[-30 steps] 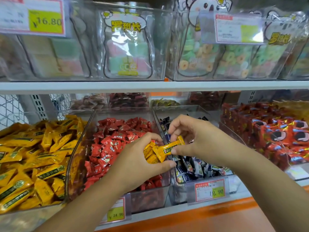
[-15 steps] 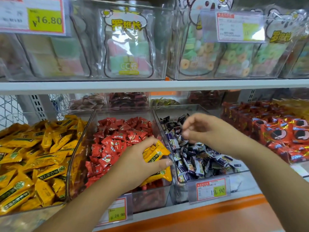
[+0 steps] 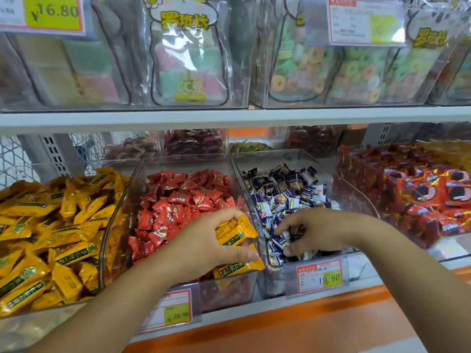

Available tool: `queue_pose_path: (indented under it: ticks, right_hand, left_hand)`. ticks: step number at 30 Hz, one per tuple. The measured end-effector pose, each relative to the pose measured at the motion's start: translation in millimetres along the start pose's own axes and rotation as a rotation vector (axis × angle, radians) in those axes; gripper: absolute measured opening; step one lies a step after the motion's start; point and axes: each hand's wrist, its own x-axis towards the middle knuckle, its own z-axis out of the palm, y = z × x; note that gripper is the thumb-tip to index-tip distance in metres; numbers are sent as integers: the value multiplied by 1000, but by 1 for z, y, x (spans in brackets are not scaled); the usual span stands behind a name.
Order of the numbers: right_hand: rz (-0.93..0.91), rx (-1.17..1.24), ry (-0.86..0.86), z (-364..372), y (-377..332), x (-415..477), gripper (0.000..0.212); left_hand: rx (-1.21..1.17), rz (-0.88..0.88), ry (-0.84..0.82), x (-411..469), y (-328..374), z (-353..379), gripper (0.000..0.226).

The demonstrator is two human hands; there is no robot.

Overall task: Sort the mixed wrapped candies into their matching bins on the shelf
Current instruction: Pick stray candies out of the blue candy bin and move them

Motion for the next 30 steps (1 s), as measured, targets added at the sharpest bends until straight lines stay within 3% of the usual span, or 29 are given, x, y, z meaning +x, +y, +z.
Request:
queue_pose_path:
  ticks: [4, 8, 13, 16, 20, 23, 30]
  right_hand:
    - [-12, 0, 23, 3, 4, 1, 44]
    - [-4, -10, 46, 6, 5, 1, 43]
    - [-21, -48, 186, 4, -9, 0, 32]
    - [-71, 7, 442, 1, -28, 0, 29]
    - [-287, 133, 740, 5, -69, -1, 30]
    - [-443, 77, 729, 15, -100, 6, 32]
    - [-536, 23, 666, 37, -142, 32, 34]
  left_hand:
    - [74, 5, -84, -1, 1, -4, 44]
    - [68, 24, -39, -5, 4, -5, 36]
    - [46, 89, 224, -23, 18, -31, 31]
    - [68, 88, 388, -39, 19, -54, 28]
    - [94, 33, 523, -63, 10, -84, 26]
    - [190, -37, 633, -81, -6, -108, 27]
    - [341, -244, 937, -125, -45, -164, 36]
